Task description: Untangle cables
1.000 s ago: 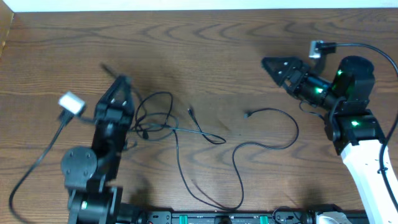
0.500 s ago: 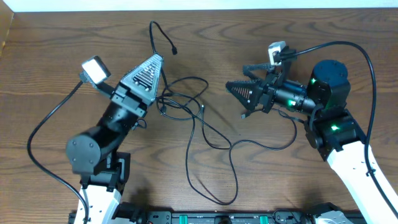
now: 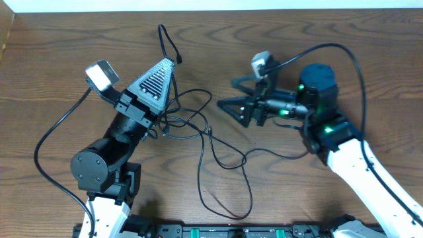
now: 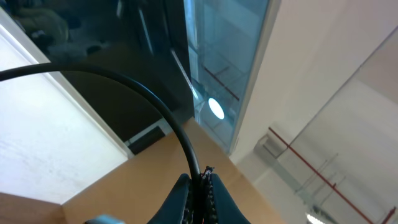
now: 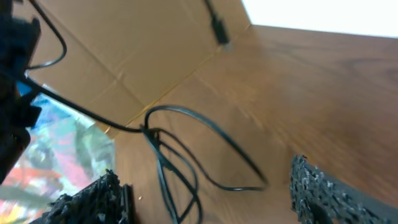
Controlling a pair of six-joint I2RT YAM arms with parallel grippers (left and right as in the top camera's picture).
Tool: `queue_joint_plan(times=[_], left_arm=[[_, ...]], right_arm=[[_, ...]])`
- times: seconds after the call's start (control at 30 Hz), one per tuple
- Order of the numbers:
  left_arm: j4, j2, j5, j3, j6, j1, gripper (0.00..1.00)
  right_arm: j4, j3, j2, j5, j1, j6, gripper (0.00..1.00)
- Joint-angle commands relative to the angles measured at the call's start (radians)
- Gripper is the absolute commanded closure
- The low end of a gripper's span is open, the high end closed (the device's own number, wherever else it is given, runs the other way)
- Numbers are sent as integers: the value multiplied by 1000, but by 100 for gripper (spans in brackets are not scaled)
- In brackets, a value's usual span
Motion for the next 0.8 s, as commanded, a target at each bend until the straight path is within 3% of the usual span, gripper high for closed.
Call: queue_joint_plan(times=[0.0,0.27,0.77], left_arm=[[9,-6,-57,24,-10,-4,92],[5,-6,-106,24,-9,-4,92],[-74,20,-111,23,-10,-5,92]], right_arm=[[23,6,47,-15,40,-21,17],[100,6,101,-105,98,-13,25],[91,6,188,21,231,-10,31]])
